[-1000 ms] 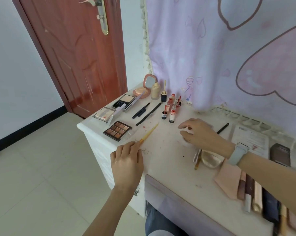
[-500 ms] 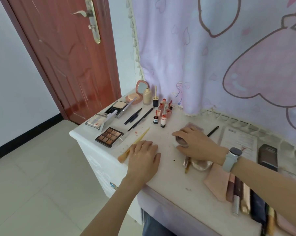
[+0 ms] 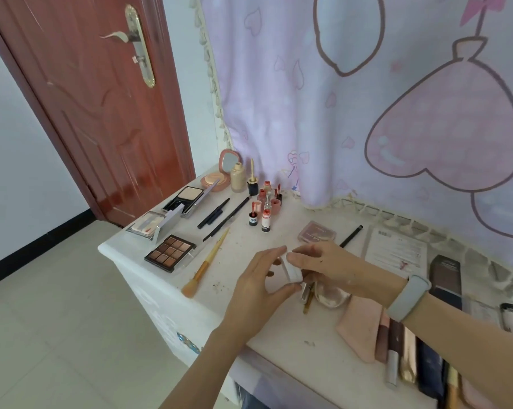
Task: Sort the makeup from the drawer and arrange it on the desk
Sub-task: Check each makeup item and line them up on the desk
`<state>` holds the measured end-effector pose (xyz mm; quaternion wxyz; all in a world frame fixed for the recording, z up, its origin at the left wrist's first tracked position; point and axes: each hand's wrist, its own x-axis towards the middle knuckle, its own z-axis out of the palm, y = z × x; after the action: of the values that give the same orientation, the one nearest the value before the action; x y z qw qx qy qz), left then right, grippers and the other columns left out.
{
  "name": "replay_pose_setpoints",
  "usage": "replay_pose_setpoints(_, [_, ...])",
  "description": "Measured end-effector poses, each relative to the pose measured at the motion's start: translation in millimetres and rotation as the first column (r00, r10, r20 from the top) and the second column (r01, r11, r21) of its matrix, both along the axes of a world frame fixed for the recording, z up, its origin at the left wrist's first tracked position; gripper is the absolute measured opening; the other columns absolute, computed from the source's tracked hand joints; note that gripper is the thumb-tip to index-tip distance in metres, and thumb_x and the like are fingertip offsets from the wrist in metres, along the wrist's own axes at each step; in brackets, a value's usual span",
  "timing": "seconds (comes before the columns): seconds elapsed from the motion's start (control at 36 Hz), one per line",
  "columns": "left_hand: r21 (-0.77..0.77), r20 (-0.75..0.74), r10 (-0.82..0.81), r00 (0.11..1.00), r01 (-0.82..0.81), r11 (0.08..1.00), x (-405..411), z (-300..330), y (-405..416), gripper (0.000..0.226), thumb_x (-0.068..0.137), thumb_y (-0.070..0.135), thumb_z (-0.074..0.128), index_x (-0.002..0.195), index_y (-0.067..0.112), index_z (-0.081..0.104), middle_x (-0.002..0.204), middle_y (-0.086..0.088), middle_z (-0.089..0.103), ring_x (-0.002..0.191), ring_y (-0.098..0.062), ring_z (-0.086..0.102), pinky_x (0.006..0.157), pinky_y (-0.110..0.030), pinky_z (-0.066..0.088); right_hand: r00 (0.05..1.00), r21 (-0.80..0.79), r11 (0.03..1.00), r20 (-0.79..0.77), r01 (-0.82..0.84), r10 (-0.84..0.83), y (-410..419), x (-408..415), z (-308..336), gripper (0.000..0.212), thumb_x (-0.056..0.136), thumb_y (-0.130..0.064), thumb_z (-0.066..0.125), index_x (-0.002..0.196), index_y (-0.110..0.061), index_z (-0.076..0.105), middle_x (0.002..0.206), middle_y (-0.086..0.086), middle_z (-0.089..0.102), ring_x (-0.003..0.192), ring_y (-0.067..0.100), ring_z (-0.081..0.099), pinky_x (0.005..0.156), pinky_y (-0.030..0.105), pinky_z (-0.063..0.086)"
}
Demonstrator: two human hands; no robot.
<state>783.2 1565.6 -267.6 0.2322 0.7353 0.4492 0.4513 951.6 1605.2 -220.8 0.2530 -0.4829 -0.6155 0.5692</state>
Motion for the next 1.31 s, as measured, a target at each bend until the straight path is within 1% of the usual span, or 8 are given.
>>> replay_pose_setpoints(0.19, [-0.089,0.052,0.033,0.998,-0.029,0.996,6,-1,0,0.063,0.073,0.025,0.078,0.120,0.045,0.041,0.106,0.026,0.052,0.092,0.003,0.054,0.077,-0.004,0.041,0.996,0.069,0.997,0.079,0.030,-0.035,-6,3,5,0.012,0.084,-0.035,0.064,0.091,-0.027,0.060,0.084,-0.004,0.067,0.072,0.007,0.061,0.073,0.021,0.052])
replay_pose_setpoints(0.5, [-0.163,0.152,0.063,0.986,-0.038,0.986,10,1,6,0.055,0.078,0.021,0.074,0.121,0.042,0.047,0.100,0.024,0.057,0.093,0.004,0.057,0.078,-0.004,0.041,0.972,0.275,0.961,0.233,-0.026,-0.041,-6,2,10,0.052,0.082,-0.025,0.069,0.131,-0.020,0.050,0.109,-0.017,0.056,0.098,-0.006,0.054,0.076,0.005,0.044])
replay_pose_setpoints(0.67, [-0.181,0.114,0.080,0.990,-0.058,0.982,8,3,7,0.057,0.073,0.044,0.070,0.124,0.044,0.044,0.110,0.021,0.054,0.095,0.006,0.054,0.080,-0.001,0.038,0.990,0.164,0.985,0.128,0.045,-0.067,-5,-1,17,0.074,0.074,-0.058,0.052,0.137,-0.020,0.039,0.123,-0.009,0.052,0.109,0.008,0.056,0.092,0.027,0.048])
replay_pose_setpoints(0.81, [-0.140,0.102,0.059,0.993,-0.044,0.989,10,5,5,0.062,0.068,0.052,0.064,0.126,0.036,0.048,0.113,0.016,0.057,0.097,0.004,0.053,0.082,-0.005,0.041,0.932,0.325,0.946,0.348,-0.016,-0.104,-4,-3,12,0.028,0.091,-0.051,0.043,0.070,-0.036,0.054,0.056,-0.027,0.055,0.060,-0.013,0.052,0.062,0.010,0.037])
replay_pose_setpoints(0.86, [-0.145,0.110,0.064,0.992,-0.048,0.988,9,5,6,0.056,0.070,0.046,0.069,0.121,0.042,0.046,0.110,0.022,0.056,0.095,0.005,0.054,0.080,-0.005,0.041,0.940,0.294,0.955,0.334,-0.040,-0.063,-2,0,10,0.015,0.091,-0.043,0.051,0.091,-0.030,0.059,0.071,-0.026,0.058,0.068,-0.012,0.055,0.062,0.006,0.040])
replay_pose_setpoints(0.94, [-0.170,0.152,0.087,0.985,-0.060,0.984,7,3,6,0.055,0.073,0.032,0.076,0.115,0.049,0.045,0.104,0.029,0.057,0.094,0.007,0.056,0.079,-0.005,0.043,0.956,0.241,0.968,0.292,-0.075,0.002,-2,3,14,0.044,0.088,-0.028,0.061,0.128,-0.030,0.043,0.106,-0.019,0.053,0.096,-0.001,0.057,0.075,0.010,0.045])
replay_pose_setpoints(1.14, [-0.210,0.231,0.089,0.969,-0.040,0.977,10,2,7,0.054,0.072,0.022,0.079,0.115,0.043,0.052,0.106,0.025,0.061,0.092,-0.001,0.061,0.077,-0.014,0.050,0.965,0.231,0.973,0.254,0.005,-0.066,-1,-1,13,0.045,0.090,-0.039,0.054,0.129,-0.017,0.050,0.117,-0.003,0.058,0.099,0.012,0.062,0.085,0.027,0.054])
replay_pose_setpoints(1.31, [-0.265,0.251,0.086,0.964,-0.017,0.964,10,-1,7,0.051,0.073,0.017,0.077,0.115,0.033,0.055,0.105,0.020,0.063,0.091,0.001,0.061,0.078,-0.019,0.053,0.956,0.261,0.965,0.286,-0.020,-0.058,2,4,12,0.034,0.088,-0.036,0.059,0.119,-0.022,0.058,0.107,-0.007,0.062,0.093,0.008,0.061,0.081,0.022,0.050])
